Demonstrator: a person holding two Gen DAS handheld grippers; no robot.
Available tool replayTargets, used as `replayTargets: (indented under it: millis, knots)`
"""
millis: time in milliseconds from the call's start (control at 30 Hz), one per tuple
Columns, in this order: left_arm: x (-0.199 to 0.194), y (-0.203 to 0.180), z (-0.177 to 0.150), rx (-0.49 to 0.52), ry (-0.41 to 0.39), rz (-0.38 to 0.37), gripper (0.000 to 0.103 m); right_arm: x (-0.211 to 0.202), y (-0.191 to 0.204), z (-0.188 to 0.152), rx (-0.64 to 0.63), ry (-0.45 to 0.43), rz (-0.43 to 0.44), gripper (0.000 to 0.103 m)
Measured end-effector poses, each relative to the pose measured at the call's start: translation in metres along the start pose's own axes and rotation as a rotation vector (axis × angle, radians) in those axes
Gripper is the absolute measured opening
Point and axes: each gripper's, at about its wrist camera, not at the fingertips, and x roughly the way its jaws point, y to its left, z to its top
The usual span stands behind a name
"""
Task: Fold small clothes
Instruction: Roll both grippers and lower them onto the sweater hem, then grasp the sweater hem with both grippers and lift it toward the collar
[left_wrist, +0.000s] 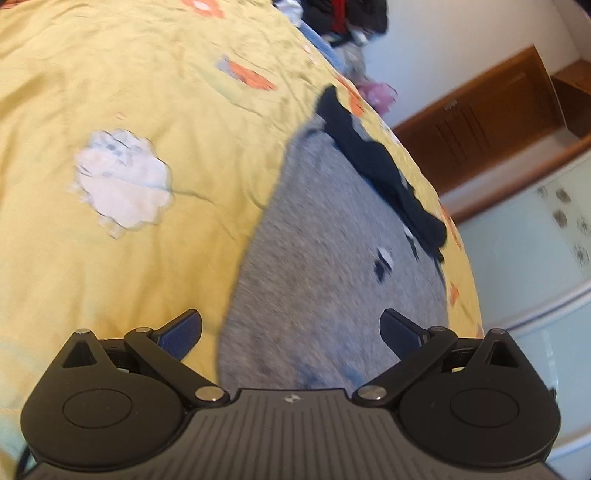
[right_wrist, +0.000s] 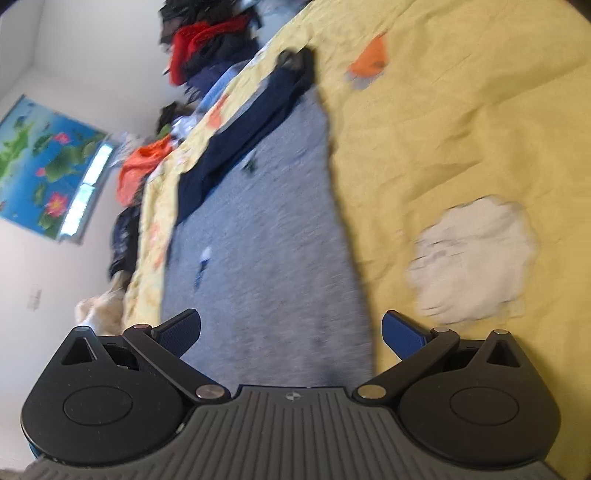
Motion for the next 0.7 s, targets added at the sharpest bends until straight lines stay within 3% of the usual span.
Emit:
replayTargets:
  millis: [100,200,233,333,433,500,533,567,600,667,700]
  knots:
    - [0.006,0.004,0.003,-0.034,0.051,-0.081,0.103,-0.003,-0.016,-0.004,0.072,0.016,0.076,0.103]
    - [0.025,0.014,0.000,-0.151,0.226,-0.271,0.103,0.008,-0.016,-0.015,0.097,0.126,0.174,0.103]
    - [0.028,0.014,-0.002,-0.163,0.253,-0.303,0.103,0.012,-0.012,-0.019,0.081,0.162,0.191,0.103]
    - [0.028,0.013,-0.003,-0.156,0.281,-0.316,0.103,0.020,0.002,-0.027,0.011,0.218,0.195,0.103]
    - [0.027,0.017,-0.003,-0.196,0.280,-0.330,0.103,0.018,0.000,-0.024,0.045,0.212,0.215,0.103]
    - [0.028,0.011,-0.004,-0.172,0.287,-0.290,0.099,0.015,-0.003,-0.023,0.065,0.201,0.226,0.100]
    - [0.028,0.007,-0.004,-0.149,0.282,-0.262,0.090,0.015,-0.002,-0.023,0.064,0.198,0.212,0.096]
    - [0.028,0.003,-0.005,-0.119,0.281,-0.233,0.082,0.014,-0.004,-0.025,0.055,0.200,0.191,0.079]
    - [0.028,0.000,-0.006,-0.091,0.283,-0.198,0.063,0.014,-0.004,-0.027,0.046,0.208,0.172,0.062]
    - [0.027,0.002,-0.006,-0.068,0.289,-0.166,0.054,0.017,-0.008,-0.032,0.038,0.222,0.137,0.038]
    - [0.026,0.003,-0.006,-0.064,0.292,-0.160,0.047,0.018,-0.011,-0.034,0.039,0.224,0.129,0.032]
